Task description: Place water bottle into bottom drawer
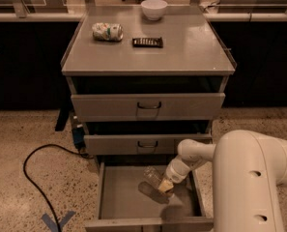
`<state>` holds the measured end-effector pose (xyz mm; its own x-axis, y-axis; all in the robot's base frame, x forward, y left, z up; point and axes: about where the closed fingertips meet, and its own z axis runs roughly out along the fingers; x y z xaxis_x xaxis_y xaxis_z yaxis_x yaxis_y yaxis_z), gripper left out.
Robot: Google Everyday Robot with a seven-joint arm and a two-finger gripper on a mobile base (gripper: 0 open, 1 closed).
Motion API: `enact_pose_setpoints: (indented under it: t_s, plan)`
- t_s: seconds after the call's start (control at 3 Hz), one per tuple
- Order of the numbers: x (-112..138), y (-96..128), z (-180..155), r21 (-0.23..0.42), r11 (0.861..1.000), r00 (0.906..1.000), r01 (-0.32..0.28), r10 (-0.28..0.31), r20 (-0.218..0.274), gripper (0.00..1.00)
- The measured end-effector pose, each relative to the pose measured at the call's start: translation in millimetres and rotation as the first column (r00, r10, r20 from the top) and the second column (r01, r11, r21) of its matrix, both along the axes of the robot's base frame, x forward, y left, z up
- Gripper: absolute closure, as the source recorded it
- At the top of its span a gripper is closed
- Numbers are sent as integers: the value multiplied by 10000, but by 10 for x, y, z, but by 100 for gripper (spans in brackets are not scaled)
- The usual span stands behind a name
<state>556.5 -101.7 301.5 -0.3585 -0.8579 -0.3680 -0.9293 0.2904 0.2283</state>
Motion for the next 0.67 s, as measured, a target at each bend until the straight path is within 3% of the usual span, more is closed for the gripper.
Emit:
enact_pose_setpoints:
  t_s: [0.33,0.67]
  plan:
    - [0,0,0,0,10000,10000,0,0,-1,100]
    - [-32,103,-175,-158,9999,9994,-7,1,-360,100]
